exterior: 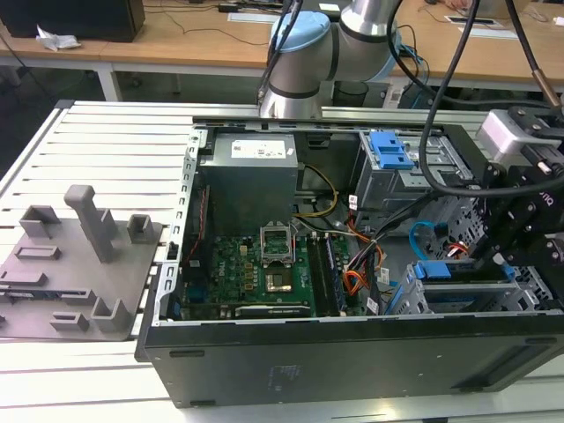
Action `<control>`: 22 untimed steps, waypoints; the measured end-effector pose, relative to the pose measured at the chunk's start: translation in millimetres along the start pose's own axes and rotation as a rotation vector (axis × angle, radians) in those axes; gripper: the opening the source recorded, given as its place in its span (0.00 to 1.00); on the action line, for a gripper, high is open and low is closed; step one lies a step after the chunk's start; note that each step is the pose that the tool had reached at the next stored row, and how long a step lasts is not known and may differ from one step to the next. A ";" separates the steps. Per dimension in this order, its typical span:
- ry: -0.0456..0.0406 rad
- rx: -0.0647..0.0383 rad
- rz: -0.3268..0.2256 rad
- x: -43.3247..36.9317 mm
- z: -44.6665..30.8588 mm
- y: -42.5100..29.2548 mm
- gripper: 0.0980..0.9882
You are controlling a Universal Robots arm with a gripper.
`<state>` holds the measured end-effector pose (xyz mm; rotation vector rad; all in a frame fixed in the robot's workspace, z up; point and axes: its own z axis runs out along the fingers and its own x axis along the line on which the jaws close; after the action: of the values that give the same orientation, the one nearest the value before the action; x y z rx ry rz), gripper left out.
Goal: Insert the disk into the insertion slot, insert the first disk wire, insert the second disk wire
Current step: 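Insert the first disk wire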
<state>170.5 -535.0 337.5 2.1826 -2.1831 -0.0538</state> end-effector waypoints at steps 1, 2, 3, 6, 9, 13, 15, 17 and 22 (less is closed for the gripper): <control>-0.0003 0.000 0.000 0.1 -3.6 0.2 0.17; -0.0003 0.000 0.000 0.1 -7.3 0.5 0.17; -0.0001 0.000 0.000 0.2 -12.9 0.8 0.17; 0.0002 0.000 0.000 0.4 -32.6 2.1 0.17; 0.0001 0.000 0.000 0.5 -35.1 2.2 0.17; 0.0001 0.000 0.000 0.5 -35.5 2.2 0.17; 0.0001 0.000 0.000 0.5 -35.8 2.3 0.15; 0.0001 0.000 0.000 0.5 -36.0 2.3 0.08; 0.0001 0.000 0.000 0.5 -36.8 2.3 0.01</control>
<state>170.5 -535.0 374.4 2.1826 -2.1830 -0.0537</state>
